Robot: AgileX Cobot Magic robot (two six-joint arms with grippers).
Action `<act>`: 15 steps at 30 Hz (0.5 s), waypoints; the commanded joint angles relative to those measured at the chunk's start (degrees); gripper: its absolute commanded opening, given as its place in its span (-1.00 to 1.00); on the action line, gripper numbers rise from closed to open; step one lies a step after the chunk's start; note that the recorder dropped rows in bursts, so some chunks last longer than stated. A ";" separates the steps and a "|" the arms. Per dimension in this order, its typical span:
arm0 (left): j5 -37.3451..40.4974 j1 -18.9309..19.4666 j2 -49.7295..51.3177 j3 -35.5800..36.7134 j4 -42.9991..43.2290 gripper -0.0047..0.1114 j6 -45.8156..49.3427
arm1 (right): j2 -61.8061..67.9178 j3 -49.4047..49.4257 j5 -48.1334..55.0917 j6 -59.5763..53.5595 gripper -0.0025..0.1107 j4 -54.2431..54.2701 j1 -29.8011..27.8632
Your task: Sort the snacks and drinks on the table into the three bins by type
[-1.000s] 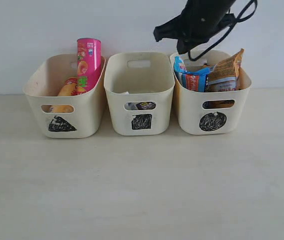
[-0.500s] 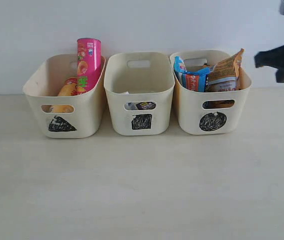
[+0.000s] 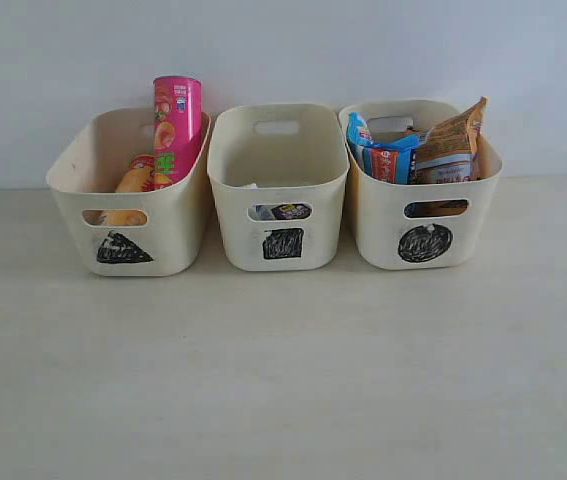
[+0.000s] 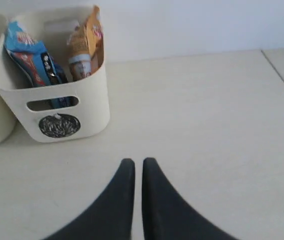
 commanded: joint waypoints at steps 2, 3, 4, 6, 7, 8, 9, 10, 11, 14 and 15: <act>-0.73 0.14 -0.11 0.20 -0.40 -0.85 0.00 | -17.97 4.84 0.90 0.24 -0.93 0.20 -0.37; -0.73 0.14 -0.11 0.20 -0.40 -0.85 0.00 | -20.29 5.12 1.74 0.24 -0.93 0.20 -0.37; -0.73 0.14 -0.11 0.20 -0.40 -0.85 0.00 | -23.03 5.22 2.84 0.24 -0.93 0.20 -0.37; -0.73 0.14 -0.11 0.20 -0.40 -0.85 0.00 | -27.30 5.22 3.44 0.24 -0.93 0.20 -0.37; -0.73 0.14 -0.11 0.20 -0.40 -0.85 0.00 | -29.37 5.22 3.17 0.24 -0.93 0.20 -0.37; -0.73 0.14 -0.11 0.20 -0.40 -0.85 0.00 | -31.20 5.22 2.92 0.24 -0.93 0.20 -0.37; -0.73 0.14 -0.11 0.20 -0.40 -0.85 0.00 | -32.91 5.22 2.92 0.24 -0.93 0.20 -0.37; -0.73 0.14 -0.11 0.20 -0.40 -0.85 0.00 | -34.42 5.22 2.92 0.24 -0.93 0.20 -0.37; -0.73 0.14 -0.11 0.20 -0.40 -0.85 0.00 | -35.49 5.22 2.92 0.24 -0.93 0.20 -0.37; -0.73 0.14 -0.11 0.20 -0.40 -0.85 0.00 | -38.37 5.22 2.92 0.24 -0.93 0.20 -0.37; -0.73 0.14 -0.11 0.20 -0.40 -0.85 0.00 | -39.15 5.22 2.81 0.24 -0.93 0.20 -0.37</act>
